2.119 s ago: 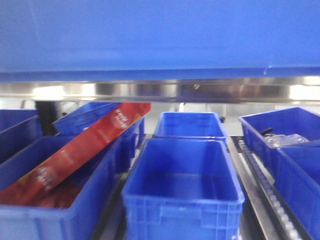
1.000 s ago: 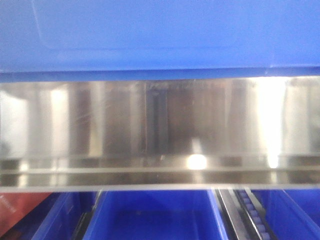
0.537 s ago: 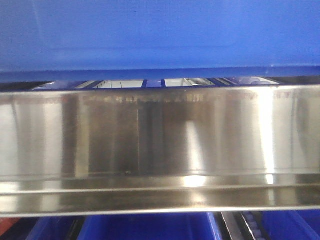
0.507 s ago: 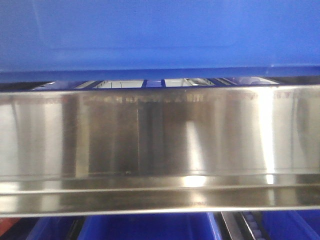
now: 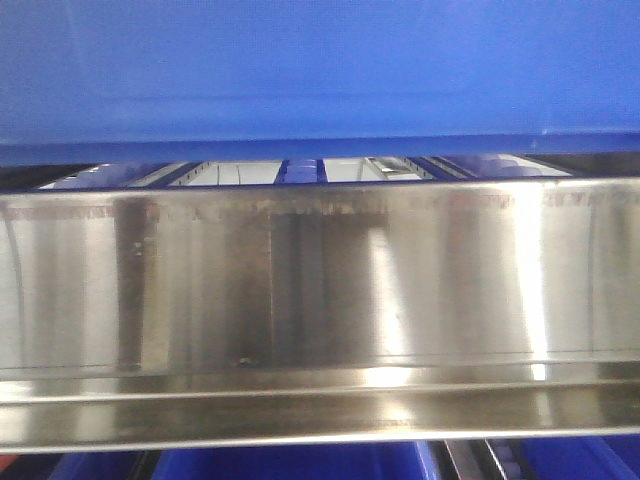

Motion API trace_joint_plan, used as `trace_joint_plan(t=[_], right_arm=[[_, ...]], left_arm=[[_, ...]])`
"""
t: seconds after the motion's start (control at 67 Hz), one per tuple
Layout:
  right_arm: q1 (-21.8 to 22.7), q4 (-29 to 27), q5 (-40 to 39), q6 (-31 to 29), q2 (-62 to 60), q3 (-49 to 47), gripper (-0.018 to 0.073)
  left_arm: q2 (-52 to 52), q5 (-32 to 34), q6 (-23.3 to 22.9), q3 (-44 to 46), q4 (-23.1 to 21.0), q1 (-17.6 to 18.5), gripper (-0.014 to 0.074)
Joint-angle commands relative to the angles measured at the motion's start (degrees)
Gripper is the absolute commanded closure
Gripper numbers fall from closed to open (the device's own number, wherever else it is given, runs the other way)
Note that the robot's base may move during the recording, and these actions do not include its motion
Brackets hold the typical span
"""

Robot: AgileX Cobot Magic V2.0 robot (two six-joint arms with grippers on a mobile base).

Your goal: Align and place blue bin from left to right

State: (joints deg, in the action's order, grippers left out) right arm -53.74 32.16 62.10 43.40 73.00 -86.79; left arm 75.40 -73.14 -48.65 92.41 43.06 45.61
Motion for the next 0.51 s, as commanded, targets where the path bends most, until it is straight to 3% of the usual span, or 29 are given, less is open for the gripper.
trace_joint_plan(t=[0.0, 0.493], right_arm=[[-0.6, 0.3, -7.7, -0.5, -0.4, -1.1, 0.064], [-0.6, 0.3, -7.6, -0.5, -0.4, -1.1, 0.064]], left_arm=[[-0.3, 5.8, 0.0, 1.0, 0.1, 0.8, 0.0707], [-0.3, 5.8, 0.0, 1.0, -0.5, 0.8, 0.0707]])
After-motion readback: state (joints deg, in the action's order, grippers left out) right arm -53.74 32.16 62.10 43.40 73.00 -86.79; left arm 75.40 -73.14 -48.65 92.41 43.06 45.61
